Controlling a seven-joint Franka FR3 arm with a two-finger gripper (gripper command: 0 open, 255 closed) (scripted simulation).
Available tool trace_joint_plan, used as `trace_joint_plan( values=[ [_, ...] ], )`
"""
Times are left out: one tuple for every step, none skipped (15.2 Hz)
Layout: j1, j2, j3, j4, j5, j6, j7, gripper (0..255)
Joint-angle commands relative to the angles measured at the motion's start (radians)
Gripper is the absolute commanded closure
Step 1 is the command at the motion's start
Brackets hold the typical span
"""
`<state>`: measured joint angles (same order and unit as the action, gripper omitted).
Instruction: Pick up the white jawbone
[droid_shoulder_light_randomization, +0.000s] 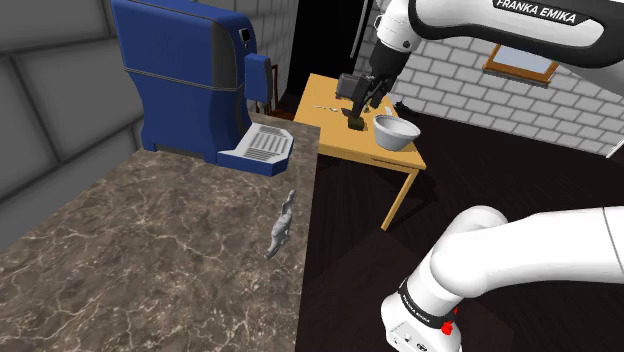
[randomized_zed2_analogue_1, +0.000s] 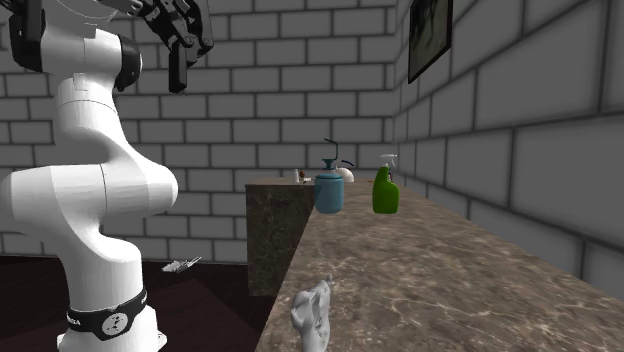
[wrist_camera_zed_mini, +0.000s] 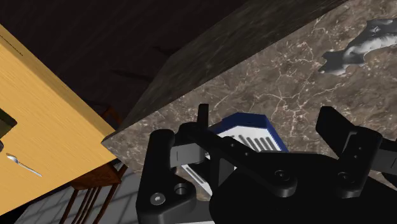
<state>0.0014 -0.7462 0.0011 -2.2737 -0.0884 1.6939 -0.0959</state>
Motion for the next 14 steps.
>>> trace_joint_plan(
  values=[
    [0.000,0.000,0.000,0.000,0.000,0.000,0.000,0],
    [-0.004,-0.012,0.018,-0.033,0.010,0.015,0.041,0],
    [-0.007,-0.023,0.037,-0.064,0.021,0.030,0.082,0],
    [-0.011,-0.032,0.056,-0.094,0.033,0.045,0.124,0],
    [-0.013,-0.040,0.075,-0.122,0.045,0.060,0.165,0],
    [-0.015,-0.046,0.095,-0.149,0.058,0.076,0.207,0],
    [-0.017,-0.050,0.116,-0.175,0.072,0.092,0.249,0],
    [-0.018,-0.052,0.137,-0.199,0.086,0.109,0.291,0],
    [-0.019,-0.053,0.158,-0.221,0.101,0.126,0.333,0],
    [-0.019,-0.052,0.180,-0.242,0.116,0.144,0.375,0],
    [-0.020,-0.048,0.203,-0.262,0.132,0.163,0.417,0],
    [-0.020,-0.043,0.226,-0.280,0.149,0.182,0.460,0],
    [-0.021,-0.035,0.250,-0.296,0.165,0.202,0.502,0],
    [-0.021,-0.025,0.274,-0.310,0.181,0.223,0.545,0]
  ],
)
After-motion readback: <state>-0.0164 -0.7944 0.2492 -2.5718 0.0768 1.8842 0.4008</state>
